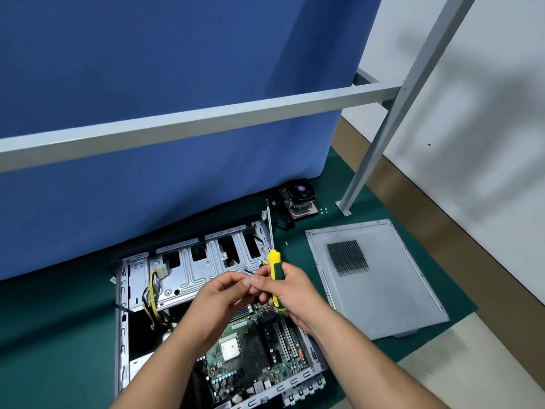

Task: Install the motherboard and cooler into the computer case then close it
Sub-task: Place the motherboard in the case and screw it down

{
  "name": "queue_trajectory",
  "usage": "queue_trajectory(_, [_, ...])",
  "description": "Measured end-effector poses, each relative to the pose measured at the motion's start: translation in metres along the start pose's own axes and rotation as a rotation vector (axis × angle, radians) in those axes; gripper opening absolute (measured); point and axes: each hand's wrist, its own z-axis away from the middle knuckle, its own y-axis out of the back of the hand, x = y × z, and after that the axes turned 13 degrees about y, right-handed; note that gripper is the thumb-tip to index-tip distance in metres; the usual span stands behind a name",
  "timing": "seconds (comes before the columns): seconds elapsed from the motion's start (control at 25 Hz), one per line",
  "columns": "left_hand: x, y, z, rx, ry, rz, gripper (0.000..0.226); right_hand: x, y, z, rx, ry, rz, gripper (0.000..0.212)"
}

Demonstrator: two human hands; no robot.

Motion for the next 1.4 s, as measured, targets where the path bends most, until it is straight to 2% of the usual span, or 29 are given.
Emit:
queue_trajectory(0.12, [0.006,-0.003,-0.001,0.082,-0.003,0.242,0.007,0.002,0.001,0.002,-0.035,-0.028,0.117,0.014])
queue_trajectory(0.28, [0.014,0.002,-0.004,0.156,-0.060,0.624,0.002,0.001,0.016,0.008,-0.278,-0.132,0.357,0.013])
queue_trajectory(0.4, [0.008,0.007,-0.007,0.361,-0.044,0.584,0.007,-0.004,0.033,0.011,-0.357,-0.108,0.527,0.020])
queue_trajectory(0.48, [0.003,0.010,-0.007,0.476,-0.029,0.507,0.008,-0.006,0.042,0.012,-0.359,-0.099,0.511,0.023])
queue_trajectory(0.64, [-0.001,0.006,-0.003,0.330,0.004,0.600,0.008,-0.011,0.048,0.012,-0.441,-0.126,0.547,0.028])
queue_trajectory(0.72, [0.000,0.006,-0.003,0.345,0.017,0.612,0.009,-0.014,0.052,0.012,-0.345,-0.089,0.435,0.034])
queue_trajectory(0.88, [-0.003,0.007,0.001,0.295,0.030,0.711,0.017,-0.009,0.055,0.009,0.138,0.005,-0.142,0.038])
queue_trajectory(0.96, [-0.005,0.003,0.004,0.248,0.023,0.769,0.015,0.000,0.051,0.009,0.282,0.065,-0.269,0.034])
queue_trajectory(1.12, [-0.007,-0.003,0.008,0.196,-0.003,0.873,0.010,0.010,0.042,0.011,0.356,0.107,-0.280,0.031])
queue_trajectory(1.4, [-0.011,-0.004,0.009,0.151,0.013,0.897,0.023,0.011,0.040,0.012,0.366,0.104,-0.308,0.031])
